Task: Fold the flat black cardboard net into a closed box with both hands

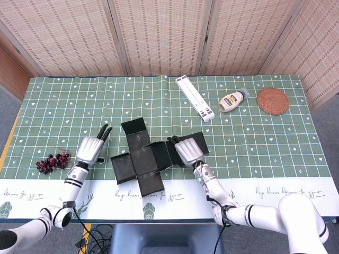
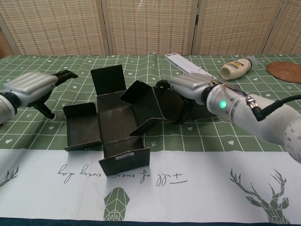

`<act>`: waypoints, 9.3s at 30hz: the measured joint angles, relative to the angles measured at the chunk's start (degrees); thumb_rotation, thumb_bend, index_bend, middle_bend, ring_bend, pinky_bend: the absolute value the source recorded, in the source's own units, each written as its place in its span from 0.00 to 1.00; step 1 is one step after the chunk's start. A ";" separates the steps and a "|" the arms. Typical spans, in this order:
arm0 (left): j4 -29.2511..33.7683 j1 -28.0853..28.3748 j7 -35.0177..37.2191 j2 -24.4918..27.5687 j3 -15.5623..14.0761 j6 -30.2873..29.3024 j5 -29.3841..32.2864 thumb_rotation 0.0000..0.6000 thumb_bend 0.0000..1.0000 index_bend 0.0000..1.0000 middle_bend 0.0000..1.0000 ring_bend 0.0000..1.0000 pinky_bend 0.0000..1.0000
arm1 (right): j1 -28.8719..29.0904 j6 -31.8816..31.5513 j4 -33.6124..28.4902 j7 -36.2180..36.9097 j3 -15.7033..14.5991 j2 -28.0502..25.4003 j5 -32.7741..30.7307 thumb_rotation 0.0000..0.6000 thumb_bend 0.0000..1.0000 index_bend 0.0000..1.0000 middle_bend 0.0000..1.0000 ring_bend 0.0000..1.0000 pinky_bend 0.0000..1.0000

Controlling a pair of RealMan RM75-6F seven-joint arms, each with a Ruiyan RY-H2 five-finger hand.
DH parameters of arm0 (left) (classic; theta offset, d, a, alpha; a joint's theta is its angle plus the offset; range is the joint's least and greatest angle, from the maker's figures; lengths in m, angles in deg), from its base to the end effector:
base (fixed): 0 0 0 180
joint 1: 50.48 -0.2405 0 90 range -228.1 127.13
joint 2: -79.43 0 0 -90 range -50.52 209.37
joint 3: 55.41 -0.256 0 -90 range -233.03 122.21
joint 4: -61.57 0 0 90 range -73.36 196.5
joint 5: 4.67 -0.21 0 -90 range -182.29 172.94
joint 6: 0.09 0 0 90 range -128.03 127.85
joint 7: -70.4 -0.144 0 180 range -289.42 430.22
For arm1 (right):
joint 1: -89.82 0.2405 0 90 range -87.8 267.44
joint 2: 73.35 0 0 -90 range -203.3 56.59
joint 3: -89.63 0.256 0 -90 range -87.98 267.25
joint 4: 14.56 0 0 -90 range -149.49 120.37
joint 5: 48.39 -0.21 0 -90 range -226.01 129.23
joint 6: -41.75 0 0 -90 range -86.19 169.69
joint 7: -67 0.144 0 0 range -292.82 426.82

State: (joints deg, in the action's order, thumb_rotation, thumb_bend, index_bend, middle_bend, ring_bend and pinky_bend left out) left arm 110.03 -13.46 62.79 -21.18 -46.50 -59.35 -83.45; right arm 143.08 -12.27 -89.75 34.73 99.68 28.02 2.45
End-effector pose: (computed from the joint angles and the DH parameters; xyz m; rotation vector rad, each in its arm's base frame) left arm -0.2464 0.3741 -0.0167 -1.7373 -0.6841 -0.7970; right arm -0.0985 -0.3583 -0.0802 1.9478 -0.8651 0.8146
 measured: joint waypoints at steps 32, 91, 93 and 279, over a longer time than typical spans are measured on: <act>9.07 0.93 13.58 1.05 -1.70 -2.45 -4.09 1.00 0.12 0.00 0.04 0.66 0.95 | -0.04 3.50 0.73 0.15 1.45 -0.14 0.17 1.00 0.26 0.21 0.31 0.82 0.95; 20.20 3.80 45.81 7.00 -5.69 7.98 -5.56 1.00 0.12 0.00 0.00 0.63 0.94 | 10.74 19.59 -2.10 9.85 -5.46 -14.77 20.57 1.00 0.30 0.39 0.42 0.85 0.96; 20.59 3.97 46.66 7.26 -5.73 8.44 -5.51 1.00 0.12 0.01 0.00 0.63 0.94 | 10.76 19.58 -2.08 10.85 -5.72 -14.96 22.07 1.00 0.30 0.40 0.43 0.85 0.96; 24.73 11.25 87.43 21.71 -9.02 9.22 -12.46 1.00 0.12 0.23 0.25 0.68 0.93 | -0.71 -30.27 28.39 37.74 -1.25 9.03 46.23 1.00 0.02 0.00 0.00 0.65 0.99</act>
State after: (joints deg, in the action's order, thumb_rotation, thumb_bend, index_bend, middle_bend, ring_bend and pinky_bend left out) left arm 134.76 -2.21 150.22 0.53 -55.52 -50.14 -95.91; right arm 142.38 -42.54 -61.36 72.47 98.43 37.05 48.68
